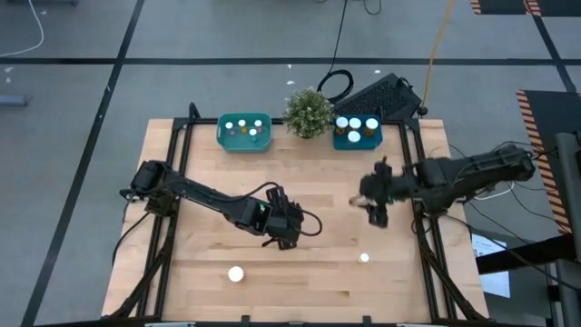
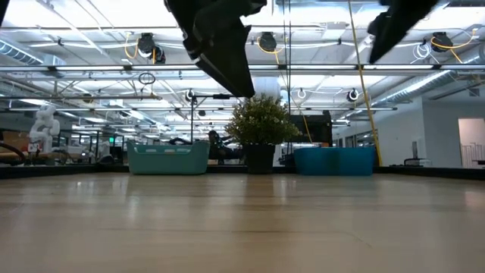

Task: Pick and place medicine bottles into bin by pill shape (circle, oval)
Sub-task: Put the small yellow pill bottle into the green bin

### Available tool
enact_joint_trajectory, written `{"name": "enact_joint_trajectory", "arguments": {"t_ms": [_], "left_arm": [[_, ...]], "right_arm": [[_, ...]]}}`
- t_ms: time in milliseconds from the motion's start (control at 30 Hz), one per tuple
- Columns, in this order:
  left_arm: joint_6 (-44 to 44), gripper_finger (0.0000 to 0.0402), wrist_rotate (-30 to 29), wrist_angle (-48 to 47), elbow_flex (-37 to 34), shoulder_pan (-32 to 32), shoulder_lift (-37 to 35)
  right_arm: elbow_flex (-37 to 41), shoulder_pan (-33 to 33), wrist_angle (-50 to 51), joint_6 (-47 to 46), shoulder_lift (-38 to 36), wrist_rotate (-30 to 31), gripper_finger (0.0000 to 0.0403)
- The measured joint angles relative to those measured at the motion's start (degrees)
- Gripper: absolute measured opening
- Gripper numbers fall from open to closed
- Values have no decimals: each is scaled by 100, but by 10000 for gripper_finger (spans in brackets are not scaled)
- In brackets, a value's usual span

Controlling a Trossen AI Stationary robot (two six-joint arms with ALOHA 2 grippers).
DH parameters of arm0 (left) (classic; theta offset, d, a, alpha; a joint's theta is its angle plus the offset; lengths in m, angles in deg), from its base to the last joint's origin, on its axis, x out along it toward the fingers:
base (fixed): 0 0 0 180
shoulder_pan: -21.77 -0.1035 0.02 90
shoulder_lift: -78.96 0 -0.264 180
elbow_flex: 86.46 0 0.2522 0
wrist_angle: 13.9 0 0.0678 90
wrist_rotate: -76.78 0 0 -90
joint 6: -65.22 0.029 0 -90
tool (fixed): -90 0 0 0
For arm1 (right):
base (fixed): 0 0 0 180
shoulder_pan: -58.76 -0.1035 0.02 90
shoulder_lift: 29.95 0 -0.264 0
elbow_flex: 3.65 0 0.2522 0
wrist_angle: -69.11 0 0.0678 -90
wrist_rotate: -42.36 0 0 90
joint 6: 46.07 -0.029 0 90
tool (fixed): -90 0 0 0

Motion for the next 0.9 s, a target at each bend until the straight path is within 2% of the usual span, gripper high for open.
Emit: {"name": "enact_joint_trajectory", "arguments": {"t_ms": [367, 633, 900], "left_arm": [[-310, 276, 404, 802, 0, 331, 0], [-722, 276, 371, 1106, 0, 805, 0], [-903, 276, 191, 1635, 0, 1155, 0]], "right_arm": [[712, -2062, 67, -1904, -9, 336, 247], [1363, -3131, -296, -3091, -11, 337, 247], [1864, -4025, -899, -3811, -14, 756, 247]]}}
